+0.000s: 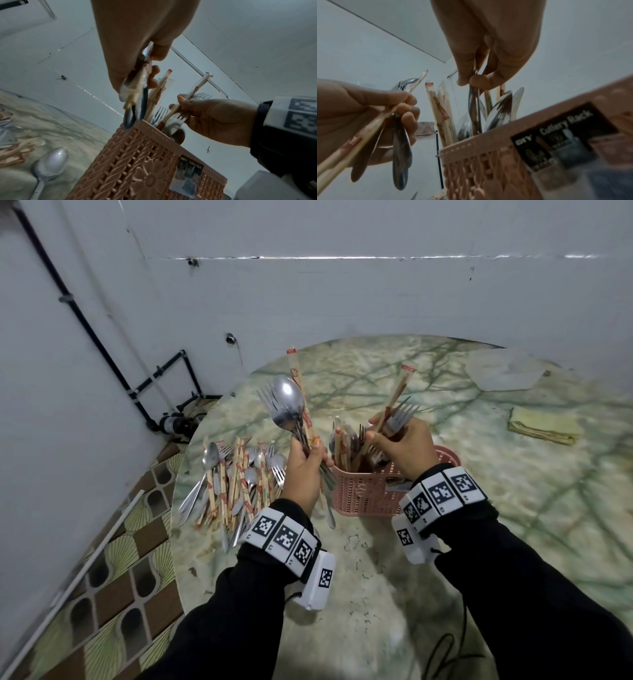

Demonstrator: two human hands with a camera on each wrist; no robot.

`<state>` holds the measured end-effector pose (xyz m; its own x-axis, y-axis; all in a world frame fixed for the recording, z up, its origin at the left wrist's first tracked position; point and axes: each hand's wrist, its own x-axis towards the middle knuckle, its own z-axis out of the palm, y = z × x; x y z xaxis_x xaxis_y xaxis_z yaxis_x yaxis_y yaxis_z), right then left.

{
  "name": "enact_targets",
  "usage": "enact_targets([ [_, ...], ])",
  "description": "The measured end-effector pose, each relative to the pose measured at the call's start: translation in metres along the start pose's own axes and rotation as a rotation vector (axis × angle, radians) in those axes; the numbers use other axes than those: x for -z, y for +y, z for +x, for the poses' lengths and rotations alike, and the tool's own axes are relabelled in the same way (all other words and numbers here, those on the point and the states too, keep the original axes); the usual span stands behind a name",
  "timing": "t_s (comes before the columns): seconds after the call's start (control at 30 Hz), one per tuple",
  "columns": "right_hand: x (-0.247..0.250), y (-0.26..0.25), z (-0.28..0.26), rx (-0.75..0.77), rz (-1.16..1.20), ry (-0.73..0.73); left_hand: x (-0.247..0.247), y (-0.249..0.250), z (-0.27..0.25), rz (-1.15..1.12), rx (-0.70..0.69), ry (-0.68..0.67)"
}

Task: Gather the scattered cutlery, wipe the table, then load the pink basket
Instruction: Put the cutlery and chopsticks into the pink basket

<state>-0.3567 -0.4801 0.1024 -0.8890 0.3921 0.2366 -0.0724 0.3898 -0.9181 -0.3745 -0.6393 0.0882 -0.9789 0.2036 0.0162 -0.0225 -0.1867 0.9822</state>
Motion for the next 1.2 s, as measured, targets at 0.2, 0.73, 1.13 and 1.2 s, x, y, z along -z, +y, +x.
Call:
enact_targets([
  [0.2, 0.000, -0.006, 0.000, -0.068, -0.062, -0.187, 0.001, 0.001, -0.001, -0.016, -0.002, -0.013],
  [0.73, 0.002, -0.004, -0.010, -0.076, -0.048, -0.260, -0.001, -0.003, -0.003, 0.027, -0.050, -0.021],
  [1.13, 0.021, -0.057, -0.038, 0.045, -0.174, -0.288, -0.027, 0.012, -0.033, 0.163, -0.185, -0.308],
  [1.2, 0.021, -0.053, -0.043, -0.021, 0.026, -0.411, -0.036, 0.006, -0.037, 0.223, -0.190, -0.328],
])
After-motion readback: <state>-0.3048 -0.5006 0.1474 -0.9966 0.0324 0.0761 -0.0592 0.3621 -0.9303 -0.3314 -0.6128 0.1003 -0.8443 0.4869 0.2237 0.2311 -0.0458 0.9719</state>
